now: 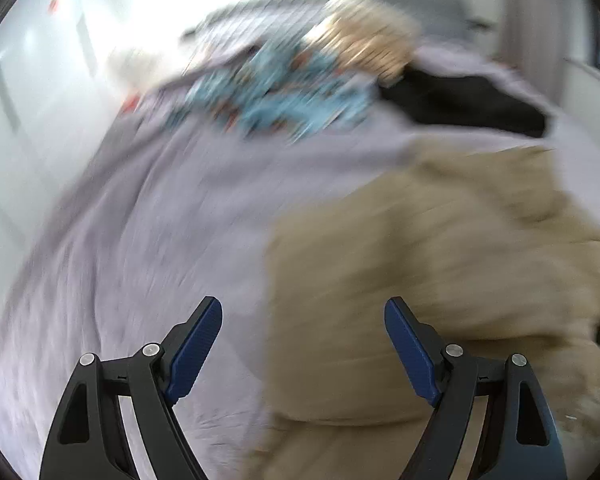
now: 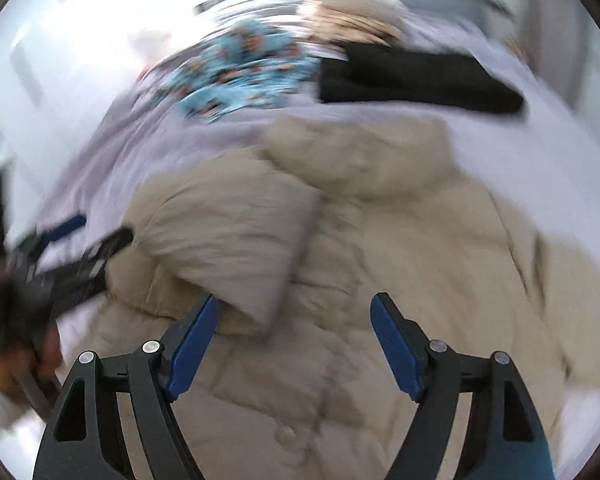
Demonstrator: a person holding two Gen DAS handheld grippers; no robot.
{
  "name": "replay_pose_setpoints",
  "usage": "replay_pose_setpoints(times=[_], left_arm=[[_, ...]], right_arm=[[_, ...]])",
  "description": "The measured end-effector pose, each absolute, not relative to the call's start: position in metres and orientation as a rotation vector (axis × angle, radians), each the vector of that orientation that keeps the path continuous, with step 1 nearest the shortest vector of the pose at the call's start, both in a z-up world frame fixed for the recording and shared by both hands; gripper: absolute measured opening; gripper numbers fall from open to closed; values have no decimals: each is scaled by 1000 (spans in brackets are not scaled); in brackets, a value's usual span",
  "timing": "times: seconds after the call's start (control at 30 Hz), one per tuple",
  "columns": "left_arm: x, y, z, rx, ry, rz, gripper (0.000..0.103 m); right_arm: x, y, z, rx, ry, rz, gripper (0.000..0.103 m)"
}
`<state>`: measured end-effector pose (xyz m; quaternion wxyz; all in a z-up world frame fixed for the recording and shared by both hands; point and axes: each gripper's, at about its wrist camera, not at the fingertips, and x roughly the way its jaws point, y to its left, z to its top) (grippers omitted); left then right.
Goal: Fold large clothes
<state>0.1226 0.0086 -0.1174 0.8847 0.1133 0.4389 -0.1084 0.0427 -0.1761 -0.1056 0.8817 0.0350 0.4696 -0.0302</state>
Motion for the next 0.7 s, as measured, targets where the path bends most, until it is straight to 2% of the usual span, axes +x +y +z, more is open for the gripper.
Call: replay_pose_setpoints(times=[0.17,0.3,0.5,0.7], left_arm=[[131,29,-162,185,1022,-178,85],[125,29,-165,184,1009,-182,85],[160,48,-147,59,1057,-304,85],[231,62,-162,-263,1228,-361,84]], right_arm=[[83,-96,-144,-322,995,-43,81],[105,-106,-146,-303,939,-135,81],[96,-217,-120,225,857,-333,82],[62,-310,-167,825,917,-282,79]])
